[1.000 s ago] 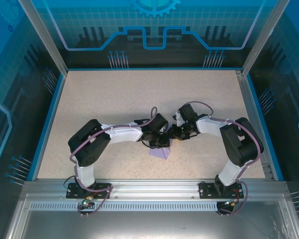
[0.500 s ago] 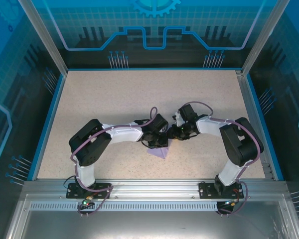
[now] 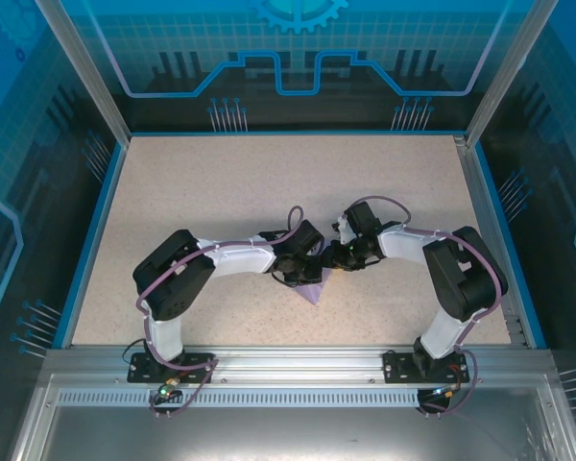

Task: Fold a paper plane with a square sheet of paper (pick it up from the middle)
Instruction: Fold the triangle a second time at the center of the table.

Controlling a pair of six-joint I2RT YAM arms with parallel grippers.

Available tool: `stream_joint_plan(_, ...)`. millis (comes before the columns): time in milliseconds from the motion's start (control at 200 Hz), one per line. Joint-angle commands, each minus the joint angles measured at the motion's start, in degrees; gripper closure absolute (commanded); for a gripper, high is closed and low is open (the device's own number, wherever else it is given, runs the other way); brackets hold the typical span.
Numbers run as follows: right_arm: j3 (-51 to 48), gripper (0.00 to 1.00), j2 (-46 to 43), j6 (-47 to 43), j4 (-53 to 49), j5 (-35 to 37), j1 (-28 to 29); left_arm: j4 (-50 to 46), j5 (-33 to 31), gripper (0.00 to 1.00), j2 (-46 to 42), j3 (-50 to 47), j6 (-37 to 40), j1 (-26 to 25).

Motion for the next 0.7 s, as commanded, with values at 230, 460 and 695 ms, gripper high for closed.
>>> stream_joint_plan(230,-1.44,0.72,1.33,-1.11,-0.63,-0.96,-0.28,-2.33,-1.01,0.93,-2.43,-0.11,2.02,-0.35)
stream_joint_plan(460,-1.94,0.72,0.95,-0.96,-0.45,-1.17,-0.28,-2.23,-0.98,0.93,-1.14,-0.17,2.37,-0.35)
stream_joint_plan(695,-1.88,0.72,0.89,-1.12,-0.61,-1.2,-0.28,-1.42,-0.77,0.93,-0.12,0.05,2.12,-0.35)
